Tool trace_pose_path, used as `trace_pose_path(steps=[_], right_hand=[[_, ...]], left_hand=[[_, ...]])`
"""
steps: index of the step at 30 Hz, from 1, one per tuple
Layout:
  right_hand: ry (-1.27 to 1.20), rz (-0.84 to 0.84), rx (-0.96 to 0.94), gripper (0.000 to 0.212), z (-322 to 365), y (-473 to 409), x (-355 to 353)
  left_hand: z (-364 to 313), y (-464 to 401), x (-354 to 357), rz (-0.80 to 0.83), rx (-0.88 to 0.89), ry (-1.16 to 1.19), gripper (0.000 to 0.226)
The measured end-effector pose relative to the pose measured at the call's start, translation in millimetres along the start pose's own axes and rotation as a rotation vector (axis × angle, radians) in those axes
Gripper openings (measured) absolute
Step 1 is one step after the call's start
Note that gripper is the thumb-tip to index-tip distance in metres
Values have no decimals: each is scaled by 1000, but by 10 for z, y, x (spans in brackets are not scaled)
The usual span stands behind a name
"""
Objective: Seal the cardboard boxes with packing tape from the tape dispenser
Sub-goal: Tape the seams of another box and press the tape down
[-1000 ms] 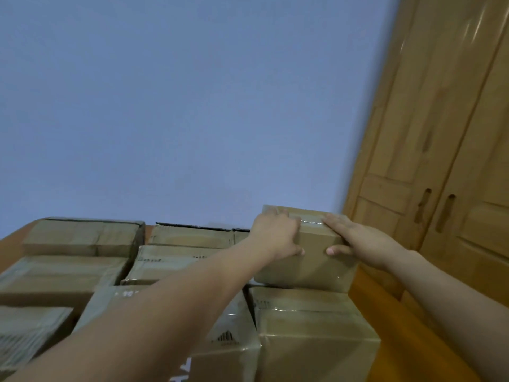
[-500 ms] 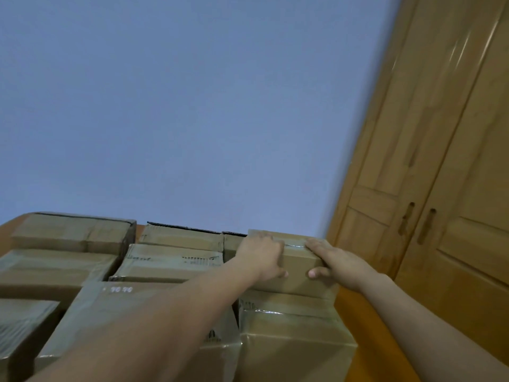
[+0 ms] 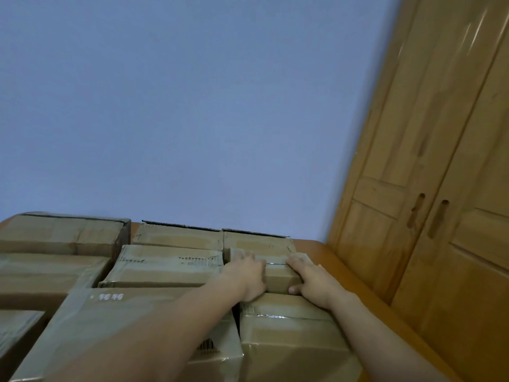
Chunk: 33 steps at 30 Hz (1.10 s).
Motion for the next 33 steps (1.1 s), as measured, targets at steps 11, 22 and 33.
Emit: trace_pose_path(steps=[11,22,33], right_hand=[[-153,24,45,66,117,60,96],[-152,-71,49,51,92,77,98],[-78,-208,-1,25,115,108,41]], left_hand=[[-20,22,36,55,-56,-91,61],[-107,32,81,30,-46,-187,54],[-31,200,-273,-34,95,-182,52]])
Point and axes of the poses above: each hand's wrist, its own y-axis away from the middle knuckle, its own x-axis out of the palm, z = x × y, the point moved 4 cm from there along -y, towards the middle knuckle, and after that the axes turned 1 degree about y, right-handed, at the moved point
